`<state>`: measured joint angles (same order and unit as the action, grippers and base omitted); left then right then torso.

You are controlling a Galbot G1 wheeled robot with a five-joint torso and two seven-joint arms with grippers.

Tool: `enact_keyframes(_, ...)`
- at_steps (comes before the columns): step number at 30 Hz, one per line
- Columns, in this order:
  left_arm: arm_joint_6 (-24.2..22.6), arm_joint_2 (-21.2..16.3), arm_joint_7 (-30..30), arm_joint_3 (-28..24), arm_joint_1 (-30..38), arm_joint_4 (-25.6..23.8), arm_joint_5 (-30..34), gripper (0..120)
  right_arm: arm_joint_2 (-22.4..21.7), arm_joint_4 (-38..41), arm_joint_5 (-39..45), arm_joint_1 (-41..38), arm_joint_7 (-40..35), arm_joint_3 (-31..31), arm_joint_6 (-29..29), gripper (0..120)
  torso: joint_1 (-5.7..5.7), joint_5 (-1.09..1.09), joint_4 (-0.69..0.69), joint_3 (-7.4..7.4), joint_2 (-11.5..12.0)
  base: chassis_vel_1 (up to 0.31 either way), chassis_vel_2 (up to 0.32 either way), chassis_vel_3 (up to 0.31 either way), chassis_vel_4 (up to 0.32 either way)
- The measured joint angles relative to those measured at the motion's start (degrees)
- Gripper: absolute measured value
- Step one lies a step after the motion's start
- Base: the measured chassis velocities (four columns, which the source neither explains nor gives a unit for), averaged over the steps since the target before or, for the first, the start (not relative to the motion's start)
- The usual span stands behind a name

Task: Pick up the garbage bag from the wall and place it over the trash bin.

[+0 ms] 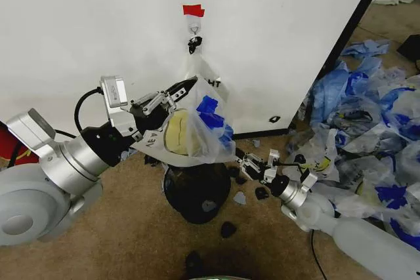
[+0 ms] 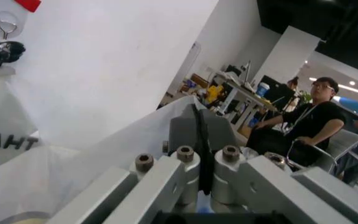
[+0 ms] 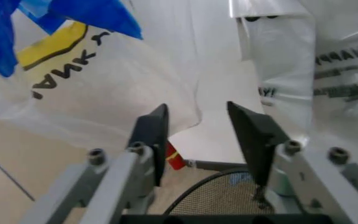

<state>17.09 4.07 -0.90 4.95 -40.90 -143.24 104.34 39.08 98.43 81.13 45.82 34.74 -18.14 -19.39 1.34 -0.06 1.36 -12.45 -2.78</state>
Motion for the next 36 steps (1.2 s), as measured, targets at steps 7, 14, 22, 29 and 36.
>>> enact_keyframes(7,0.03,-0.14,-0.45,0.04,0.12,0.00,0.02,0,0.61,-0.04,0.35,-0.72,-1.34,-0.29,0.07,65,0.00,0.01,-0.01,0.00,0.00,0.000,0.000,0.000,0.000)
enact_keyframes(14,0.51,-0.39,-1.84,0.03,0.05,0.00,0.76,0,1.35,-0.03,0.78,-1.91,-1.36,-1.47,0.38,90,0.00,0.00,-0.01,0.00,0.00,0.000,0.000,0.000,0.000)
enact_keyframes(22,0.60,-0.29,-2.43,-0.19,-0.48,0.00,1.11,0,2.00,-0.28,1.17,-2.82,-1.05,-2.76,0.47,100,0.00,0.00,-0.01,0.00,0.00,0.000,0.000,0.000,0.000)
enact_keyframes(29,0.60,-0.14,-2.45,-0.28,-0.60,0.00,1.57,0,2.84,-0.70,3.24,-4.08,0.45,-4.32,0.58,91,0.00,-0.01,-0.01,0.00,0.00,0.000,0.000,0.000,0.000)
enact_keyframes(36,0.74,-0.58,-2.32,-0.13,-0.17,0.00,2.20,0,4.97,-1.71,6.50,-5.26,3.02,-7.08,1.28,64,0.00,0.01,-0.01,0.00,0.00,0.000,0.000,0.000,0.000)
